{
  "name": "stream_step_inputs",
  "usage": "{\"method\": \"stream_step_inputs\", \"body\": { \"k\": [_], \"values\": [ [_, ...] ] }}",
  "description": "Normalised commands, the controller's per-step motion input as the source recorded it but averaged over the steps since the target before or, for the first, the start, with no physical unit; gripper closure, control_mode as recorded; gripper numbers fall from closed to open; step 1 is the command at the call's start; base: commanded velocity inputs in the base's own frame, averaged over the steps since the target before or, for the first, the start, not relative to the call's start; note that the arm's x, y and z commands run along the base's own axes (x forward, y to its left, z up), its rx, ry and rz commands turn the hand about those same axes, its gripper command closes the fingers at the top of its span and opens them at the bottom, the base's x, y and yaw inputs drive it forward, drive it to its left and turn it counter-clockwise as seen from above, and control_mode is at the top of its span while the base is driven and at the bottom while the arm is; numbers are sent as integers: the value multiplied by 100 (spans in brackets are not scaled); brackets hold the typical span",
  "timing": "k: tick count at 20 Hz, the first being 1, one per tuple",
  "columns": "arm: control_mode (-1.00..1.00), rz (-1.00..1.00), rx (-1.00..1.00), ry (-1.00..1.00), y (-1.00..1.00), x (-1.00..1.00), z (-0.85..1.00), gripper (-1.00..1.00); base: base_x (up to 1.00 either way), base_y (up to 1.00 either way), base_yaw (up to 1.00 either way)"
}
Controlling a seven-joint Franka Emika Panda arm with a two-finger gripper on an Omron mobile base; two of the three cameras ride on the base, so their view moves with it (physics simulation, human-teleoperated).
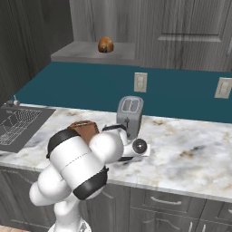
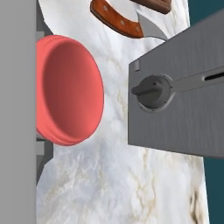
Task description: Pick the bread, place it on the cutting board, pick the jam, place it on the counter, and close the cabinet.
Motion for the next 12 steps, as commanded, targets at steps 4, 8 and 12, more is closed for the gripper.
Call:
{"method": "stream_step_inputs", "body": {
  "k": [4,8,12],
  "values": [
    [-100,0,0,0,0,0,0,100,0,0,0],
    [-100,0,0,0,0,0,0,100,0,0,0],
    [-100,0,0,0,0,0,0,-100,0,0,0]
  ]
}}
